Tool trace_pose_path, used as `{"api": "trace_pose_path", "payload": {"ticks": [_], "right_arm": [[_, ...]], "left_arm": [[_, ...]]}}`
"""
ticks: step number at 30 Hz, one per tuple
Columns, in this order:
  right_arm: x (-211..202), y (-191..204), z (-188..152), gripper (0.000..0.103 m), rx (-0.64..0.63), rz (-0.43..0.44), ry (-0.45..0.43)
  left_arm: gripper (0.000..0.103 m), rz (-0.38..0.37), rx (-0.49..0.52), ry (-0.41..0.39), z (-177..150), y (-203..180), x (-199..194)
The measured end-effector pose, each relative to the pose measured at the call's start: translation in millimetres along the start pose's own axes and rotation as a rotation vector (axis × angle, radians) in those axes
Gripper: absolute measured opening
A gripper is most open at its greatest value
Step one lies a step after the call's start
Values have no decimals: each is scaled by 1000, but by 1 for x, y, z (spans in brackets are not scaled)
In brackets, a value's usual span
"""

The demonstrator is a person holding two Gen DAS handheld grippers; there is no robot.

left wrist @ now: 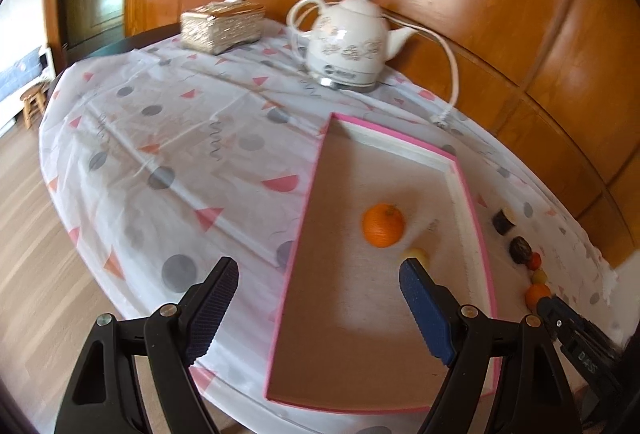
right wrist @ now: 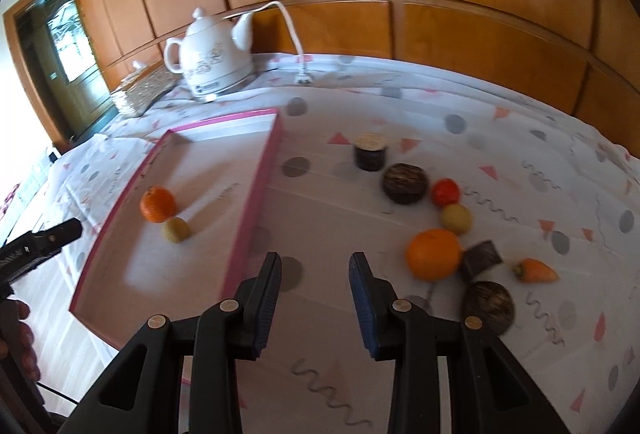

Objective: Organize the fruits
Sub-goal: 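Reach the left tool to the brown pale-topped cylinder and grasp it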

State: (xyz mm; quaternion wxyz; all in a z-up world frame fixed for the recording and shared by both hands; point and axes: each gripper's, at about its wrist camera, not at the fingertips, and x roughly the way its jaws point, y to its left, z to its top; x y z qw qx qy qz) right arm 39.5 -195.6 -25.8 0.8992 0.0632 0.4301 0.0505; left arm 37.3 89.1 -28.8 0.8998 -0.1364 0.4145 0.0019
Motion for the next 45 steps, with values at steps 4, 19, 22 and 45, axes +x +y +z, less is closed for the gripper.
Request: {"api": "trace_pose_path", "payload": {"ticks": [4,19,22,45], "right_arm": [[-5,-18,-5,35,37,-33,-8],[-21,-87,-26,35,186,-149,-10],[-23,-100,-32,35,212,-170,-8],[-37,-196,-73,35,419,-319,25]], "left_arm": [[83,-43,56,8,-1,-19,-1],[82,-113,162,44,-2,-67,6],[82,-119,189,49,-2,-76,8],[56,-264,389,178,5,-184,62]]}}
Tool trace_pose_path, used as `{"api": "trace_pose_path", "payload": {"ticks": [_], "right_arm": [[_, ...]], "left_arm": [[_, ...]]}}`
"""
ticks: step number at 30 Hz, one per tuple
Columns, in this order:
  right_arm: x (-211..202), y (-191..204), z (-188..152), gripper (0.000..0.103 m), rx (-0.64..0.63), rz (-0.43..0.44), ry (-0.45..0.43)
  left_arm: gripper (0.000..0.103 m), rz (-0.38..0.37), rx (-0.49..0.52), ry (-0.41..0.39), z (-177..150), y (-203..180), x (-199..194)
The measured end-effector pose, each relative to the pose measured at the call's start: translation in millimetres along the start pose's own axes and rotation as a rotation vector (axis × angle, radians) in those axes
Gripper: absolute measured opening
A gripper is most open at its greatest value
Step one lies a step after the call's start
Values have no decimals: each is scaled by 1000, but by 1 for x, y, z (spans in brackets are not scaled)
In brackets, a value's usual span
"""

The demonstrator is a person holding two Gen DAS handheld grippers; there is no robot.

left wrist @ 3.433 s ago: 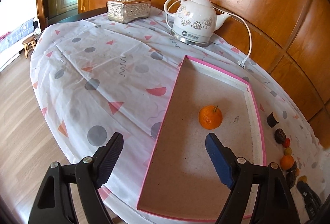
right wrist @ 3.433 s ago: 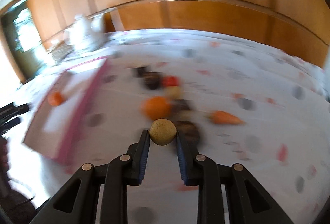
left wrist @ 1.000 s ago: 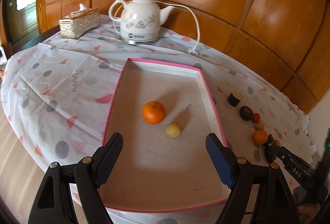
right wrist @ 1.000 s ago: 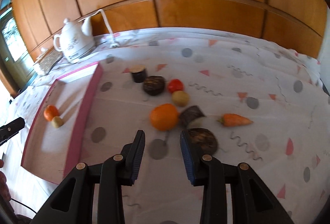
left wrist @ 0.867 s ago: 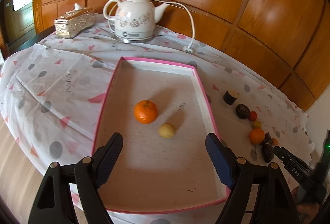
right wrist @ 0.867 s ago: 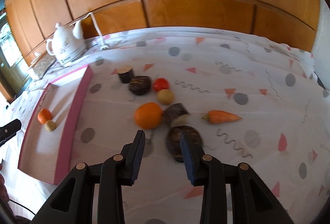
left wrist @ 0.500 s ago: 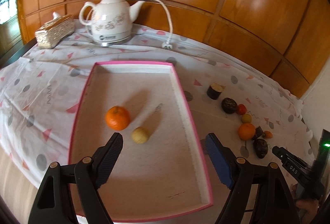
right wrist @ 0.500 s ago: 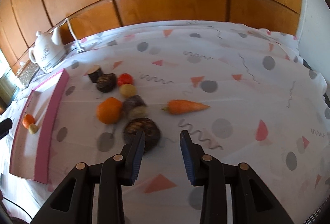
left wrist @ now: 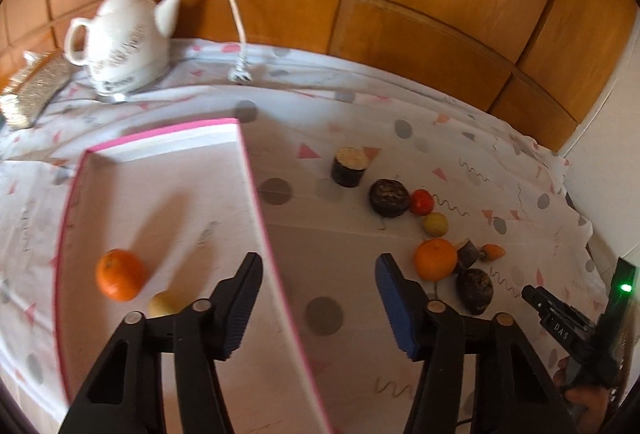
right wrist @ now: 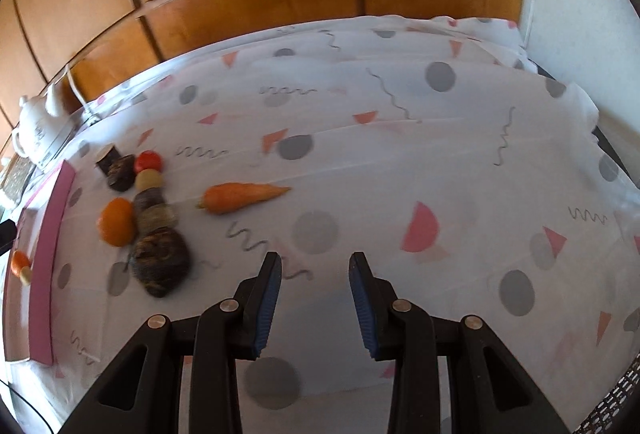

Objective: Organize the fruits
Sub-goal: 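Reach the left tool to the brown pale-topped cylinder and grasp it, then carry the cylinder into the tray and open the left tool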

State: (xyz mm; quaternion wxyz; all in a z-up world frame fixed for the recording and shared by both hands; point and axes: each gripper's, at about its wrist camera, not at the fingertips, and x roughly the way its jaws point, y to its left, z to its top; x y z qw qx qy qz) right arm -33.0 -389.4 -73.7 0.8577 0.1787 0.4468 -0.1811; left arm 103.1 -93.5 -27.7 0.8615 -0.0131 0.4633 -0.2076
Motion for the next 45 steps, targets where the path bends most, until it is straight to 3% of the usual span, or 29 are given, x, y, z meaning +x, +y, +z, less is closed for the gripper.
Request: {"api": "trace_pose_path", "payload": {"ticks": [9,21,24,25,26,32,45], "right_arm": [[6,-18,4,35,25,-30,2],[8,-36,6,35,51,-54,-11],[7,-37,5,35,50,-60,-15],[8,-37,5,35,47,-61,-16],[8,-37,5,36,46,-62,-17],[7,-38,5,36,47,-60,-19],[7,-35,3,39,48,-61,-26]], "left_arm": [[53,-15,-20,80,46,-14,62],[54,55,-21,123,87,-28,128],[51,53,-25,135,92,-28,140],[40,45,-24,139,93,-29,143],[39,18,-28,149,93,-29,147],[38,11,-32,140,90,-26,143],[38,-34,-95,103,58,-6,89]]}}
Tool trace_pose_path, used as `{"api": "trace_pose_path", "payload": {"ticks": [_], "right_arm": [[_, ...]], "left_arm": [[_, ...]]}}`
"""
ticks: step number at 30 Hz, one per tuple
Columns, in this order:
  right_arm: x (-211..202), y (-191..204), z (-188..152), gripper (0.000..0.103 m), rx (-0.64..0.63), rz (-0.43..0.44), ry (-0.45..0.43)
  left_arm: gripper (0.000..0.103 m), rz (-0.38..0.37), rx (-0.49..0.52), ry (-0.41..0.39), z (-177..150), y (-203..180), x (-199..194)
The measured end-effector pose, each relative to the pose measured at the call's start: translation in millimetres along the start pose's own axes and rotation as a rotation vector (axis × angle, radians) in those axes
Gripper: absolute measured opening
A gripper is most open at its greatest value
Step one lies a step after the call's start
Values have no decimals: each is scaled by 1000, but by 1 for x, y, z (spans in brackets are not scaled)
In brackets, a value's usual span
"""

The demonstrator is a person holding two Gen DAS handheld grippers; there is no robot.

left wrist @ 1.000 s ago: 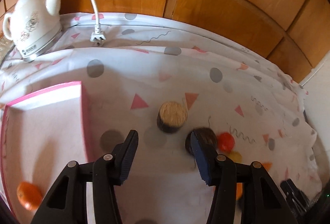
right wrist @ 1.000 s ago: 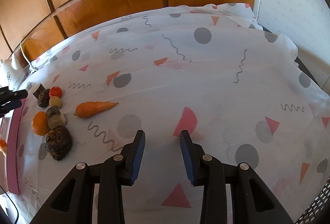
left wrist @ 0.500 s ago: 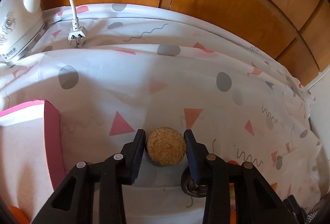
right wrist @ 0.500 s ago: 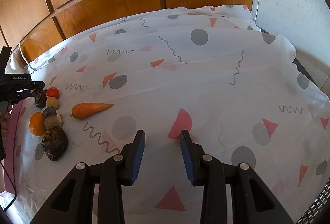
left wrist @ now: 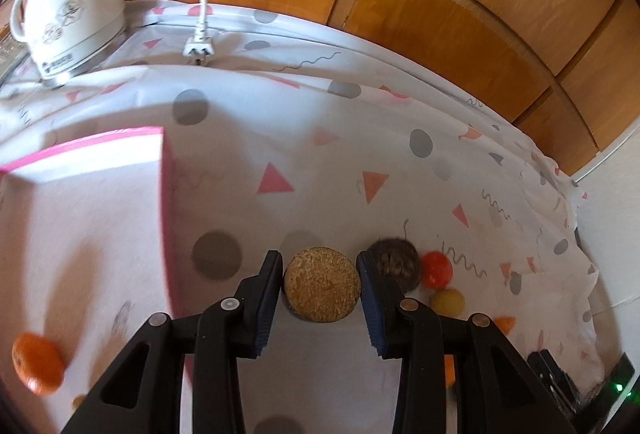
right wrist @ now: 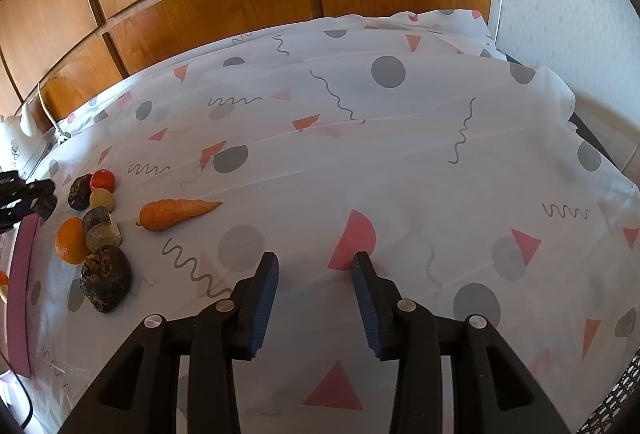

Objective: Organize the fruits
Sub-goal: 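Carry the cylinder into the tray and open the left tool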

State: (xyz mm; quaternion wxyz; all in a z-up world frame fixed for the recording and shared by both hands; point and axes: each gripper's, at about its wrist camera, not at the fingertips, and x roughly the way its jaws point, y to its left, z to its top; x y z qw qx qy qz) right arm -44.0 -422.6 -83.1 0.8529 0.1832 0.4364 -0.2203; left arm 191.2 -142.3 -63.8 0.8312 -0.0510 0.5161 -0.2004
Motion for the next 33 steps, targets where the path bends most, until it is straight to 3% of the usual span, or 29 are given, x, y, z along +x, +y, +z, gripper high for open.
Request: {"api": "trace_pose_path", "payload": {"ticks": [8,27,33], "right_arm": [[0,5,1,44,-8,3,3],[5,55,11,44,-85,114,21],[13,61,12,44,-92,99,44]], "left_arm": [[38,4,-6,-42,-23,12,-34],[38,5,-51,-131,-56,51,-101],[38,20,-87,-153,-66,69,-114]]}}
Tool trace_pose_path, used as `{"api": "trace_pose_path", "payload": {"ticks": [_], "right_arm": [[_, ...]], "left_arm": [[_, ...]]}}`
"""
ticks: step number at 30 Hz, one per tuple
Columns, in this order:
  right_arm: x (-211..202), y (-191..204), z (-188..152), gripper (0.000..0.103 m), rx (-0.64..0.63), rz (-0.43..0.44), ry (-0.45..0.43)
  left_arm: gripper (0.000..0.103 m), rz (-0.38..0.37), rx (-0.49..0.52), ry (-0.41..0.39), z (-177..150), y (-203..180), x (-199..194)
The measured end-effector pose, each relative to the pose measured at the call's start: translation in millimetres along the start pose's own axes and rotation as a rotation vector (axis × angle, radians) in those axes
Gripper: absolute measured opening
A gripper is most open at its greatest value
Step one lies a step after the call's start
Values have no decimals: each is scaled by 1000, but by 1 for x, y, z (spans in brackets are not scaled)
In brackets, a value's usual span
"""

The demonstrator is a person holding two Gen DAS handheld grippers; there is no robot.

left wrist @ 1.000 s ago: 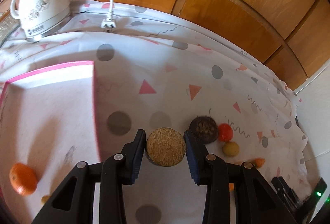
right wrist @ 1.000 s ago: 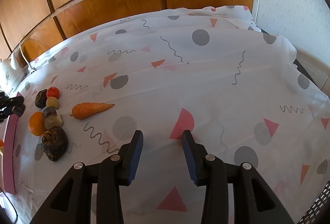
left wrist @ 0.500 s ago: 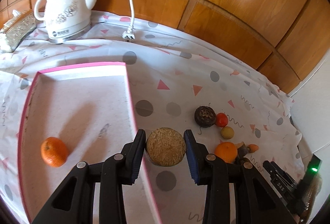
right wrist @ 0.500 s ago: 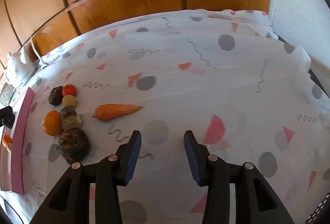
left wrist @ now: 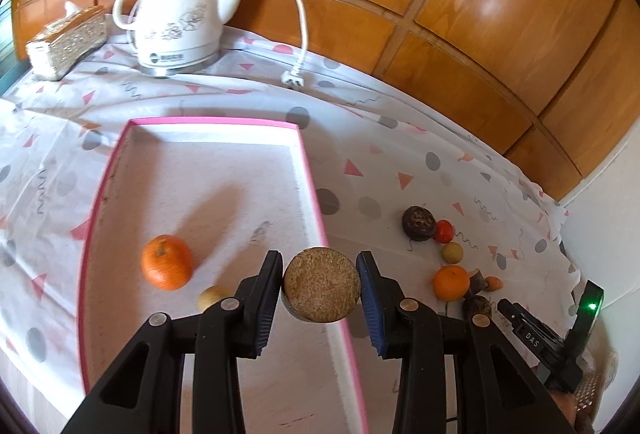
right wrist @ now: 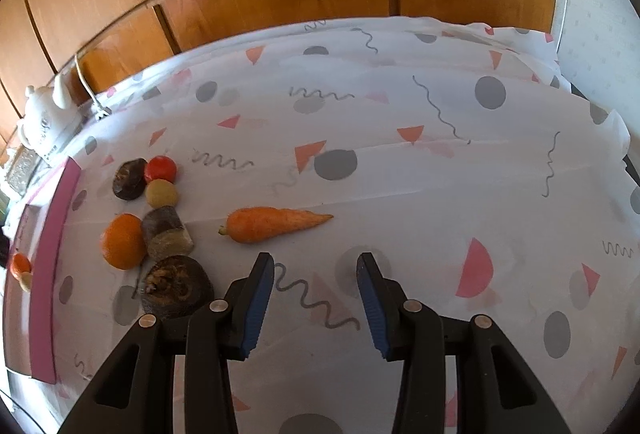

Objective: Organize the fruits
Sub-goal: 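Carry the cylinder into the tray and open the left tool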

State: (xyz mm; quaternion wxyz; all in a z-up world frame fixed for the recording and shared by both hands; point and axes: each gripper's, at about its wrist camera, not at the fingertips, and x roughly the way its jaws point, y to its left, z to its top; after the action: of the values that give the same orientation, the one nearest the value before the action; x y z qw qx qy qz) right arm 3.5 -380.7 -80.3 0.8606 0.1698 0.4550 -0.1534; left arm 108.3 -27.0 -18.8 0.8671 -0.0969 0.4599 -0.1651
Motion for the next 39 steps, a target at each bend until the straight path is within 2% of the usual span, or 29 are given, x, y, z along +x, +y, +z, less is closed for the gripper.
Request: {"api": "trace_pose_path", "payload": {"ticks": [4,9,14,22,39], "right_arm": [[-1,-2,-3,44,11,-39,-10],[-5,-12,-8,42,70,-107,-35],[-8,-27,-14,42,147,-163,-67],[-7,-25,-20,44,121,-189,-93],[-7,-20,-21,46,87,-198,-96]], "left_arm": [[38,40,-42,-40,-3,19,-15],[38,98,-147,-92,-10,57,-37],[38,152,-206,-98,-25,90,-48],[38,169,-168,-44,-52,96,-32],[40,225,-126,-9,-62,94,-7]]}}
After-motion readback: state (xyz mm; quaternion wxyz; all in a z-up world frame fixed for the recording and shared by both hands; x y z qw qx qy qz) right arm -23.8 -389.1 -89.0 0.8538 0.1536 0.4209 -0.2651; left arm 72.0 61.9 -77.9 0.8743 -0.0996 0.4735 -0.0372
